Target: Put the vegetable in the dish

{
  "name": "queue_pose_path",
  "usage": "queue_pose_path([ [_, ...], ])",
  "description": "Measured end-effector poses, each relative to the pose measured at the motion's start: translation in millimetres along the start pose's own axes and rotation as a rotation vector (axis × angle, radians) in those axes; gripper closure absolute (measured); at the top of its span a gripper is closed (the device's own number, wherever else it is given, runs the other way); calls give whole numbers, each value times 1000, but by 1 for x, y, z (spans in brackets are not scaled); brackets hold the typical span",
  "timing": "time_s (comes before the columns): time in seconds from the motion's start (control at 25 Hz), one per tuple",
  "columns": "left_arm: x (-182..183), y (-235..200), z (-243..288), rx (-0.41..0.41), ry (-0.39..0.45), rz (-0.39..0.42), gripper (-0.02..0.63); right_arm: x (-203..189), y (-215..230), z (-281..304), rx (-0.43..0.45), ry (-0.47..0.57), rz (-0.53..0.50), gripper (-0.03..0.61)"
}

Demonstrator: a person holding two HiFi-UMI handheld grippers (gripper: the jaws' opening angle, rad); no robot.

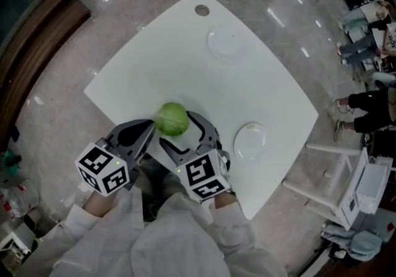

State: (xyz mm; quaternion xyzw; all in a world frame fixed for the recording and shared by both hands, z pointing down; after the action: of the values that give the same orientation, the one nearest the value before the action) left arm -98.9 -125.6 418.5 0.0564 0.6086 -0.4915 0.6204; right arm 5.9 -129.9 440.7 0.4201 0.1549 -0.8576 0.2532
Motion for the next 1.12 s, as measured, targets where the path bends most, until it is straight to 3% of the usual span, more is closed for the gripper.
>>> queue_pose_path([
  [0.16, 0, -10, 2, 11, 1, -11, 606, -6, 1, 10, 6, -41, -35, 188],
  [0.52, -2, -26, -1, 35, 13, -40, 606, -10, 4, 24, 54, -63, 8, 164],
  [1.12, -10, -32, 8, 19, 2, -71, 606, -26, 1, 39, 86, -149, -4, 135],
])
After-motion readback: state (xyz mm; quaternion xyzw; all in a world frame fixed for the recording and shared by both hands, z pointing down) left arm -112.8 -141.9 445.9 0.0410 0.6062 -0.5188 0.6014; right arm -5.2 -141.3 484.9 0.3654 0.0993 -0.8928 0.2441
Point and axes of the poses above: the fingertips, and each gripper's own axes: z forward along the fingers, y to its right, x out of its top, the point moved 5 cm from there along -z, backward along the fingers, and after that the axes turned 4 degrees about y, right-handed, at the moved point
